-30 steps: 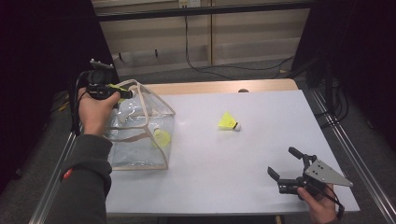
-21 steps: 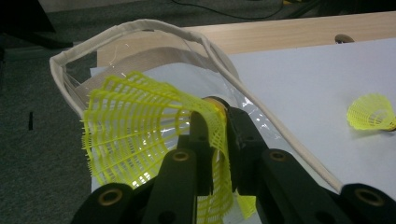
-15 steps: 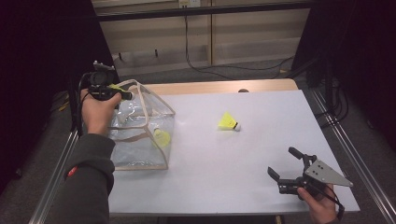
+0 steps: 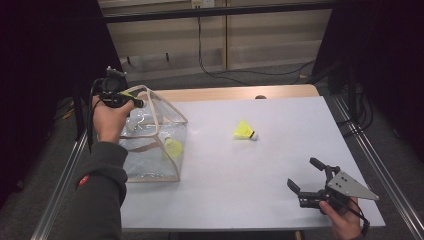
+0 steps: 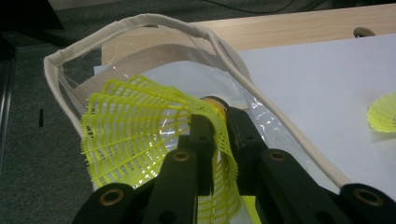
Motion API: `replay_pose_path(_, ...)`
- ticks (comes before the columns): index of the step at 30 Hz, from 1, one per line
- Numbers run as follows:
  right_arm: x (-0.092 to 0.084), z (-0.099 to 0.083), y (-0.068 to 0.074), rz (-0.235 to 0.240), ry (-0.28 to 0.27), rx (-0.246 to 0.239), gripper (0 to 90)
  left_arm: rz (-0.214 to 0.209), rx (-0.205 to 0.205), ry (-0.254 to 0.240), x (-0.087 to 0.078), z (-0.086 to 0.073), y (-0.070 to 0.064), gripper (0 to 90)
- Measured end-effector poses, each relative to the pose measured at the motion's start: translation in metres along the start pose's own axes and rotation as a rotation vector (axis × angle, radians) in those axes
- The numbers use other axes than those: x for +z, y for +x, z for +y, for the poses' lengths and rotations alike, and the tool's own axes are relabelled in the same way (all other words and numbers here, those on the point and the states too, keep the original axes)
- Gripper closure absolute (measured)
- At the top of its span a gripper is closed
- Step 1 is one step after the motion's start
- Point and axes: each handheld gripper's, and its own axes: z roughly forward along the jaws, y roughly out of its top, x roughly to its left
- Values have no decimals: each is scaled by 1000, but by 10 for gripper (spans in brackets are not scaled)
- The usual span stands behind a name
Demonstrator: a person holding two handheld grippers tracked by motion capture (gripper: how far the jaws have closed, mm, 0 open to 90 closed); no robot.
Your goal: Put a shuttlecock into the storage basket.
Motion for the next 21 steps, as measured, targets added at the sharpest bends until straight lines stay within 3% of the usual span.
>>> replay_pose_path(19,0,0,0,0,1,0,10,0,-14,5,6,2,0,818)
replay_pose_path(21,0,0,-1,-2,0,-2,10,10,-16,-1,6,3,0,768)
